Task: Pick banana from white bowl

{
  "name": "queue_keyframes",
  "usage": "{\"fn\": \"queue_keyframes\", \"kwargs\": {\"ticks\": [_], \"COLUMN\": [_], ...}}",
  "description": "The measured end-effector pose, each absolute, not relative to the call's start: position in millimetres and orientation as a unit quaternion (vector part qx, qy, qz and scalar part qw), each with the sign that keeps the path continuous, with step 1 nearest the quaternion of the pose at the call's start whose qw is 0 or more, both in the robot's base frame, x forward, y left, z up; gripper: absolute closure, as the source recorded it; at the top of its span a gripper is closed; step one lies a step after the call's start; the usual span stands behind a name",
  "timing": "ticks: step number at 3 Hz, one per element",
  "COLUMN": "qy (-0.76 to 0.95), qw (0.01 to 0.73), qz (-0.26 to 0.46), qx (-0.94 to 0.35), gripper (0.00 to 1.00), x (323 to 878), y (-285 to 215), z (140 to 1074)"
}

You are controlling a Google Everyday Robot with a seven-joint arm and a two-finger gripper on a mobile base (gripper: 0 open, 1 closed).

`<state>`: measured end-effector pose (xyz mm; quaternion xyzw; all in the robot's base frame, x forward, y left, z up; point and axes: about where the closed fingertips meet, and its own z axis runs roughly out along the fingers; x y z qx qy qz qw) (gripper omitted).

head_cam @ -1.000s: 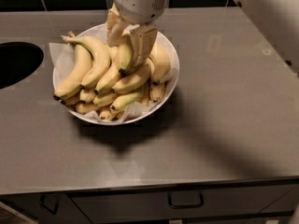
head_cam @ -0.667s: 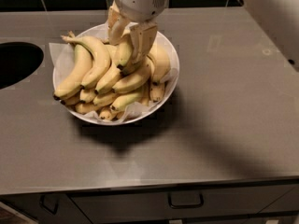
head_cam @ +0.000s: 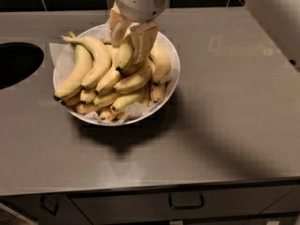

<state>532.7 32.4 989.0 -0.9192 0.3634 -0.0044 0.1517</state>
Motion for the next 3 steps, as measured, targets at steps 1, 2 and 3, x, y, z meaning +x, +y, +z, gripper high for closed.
{"fn": "queue_keyframes", "kwargs": {"ticks": [1,2,3], "qy": [0.364,0.363,0.365], "qw": [0.172,0.183,0.19], "qz": [-0.018,-0.038,-0.054], "qx": [-0.915,-0.913,-0.91], "gripper": [1.0,1.0,1.0], "x": [535,532,527], "y": [39,43,43], "z": [996,1008,1016]}}
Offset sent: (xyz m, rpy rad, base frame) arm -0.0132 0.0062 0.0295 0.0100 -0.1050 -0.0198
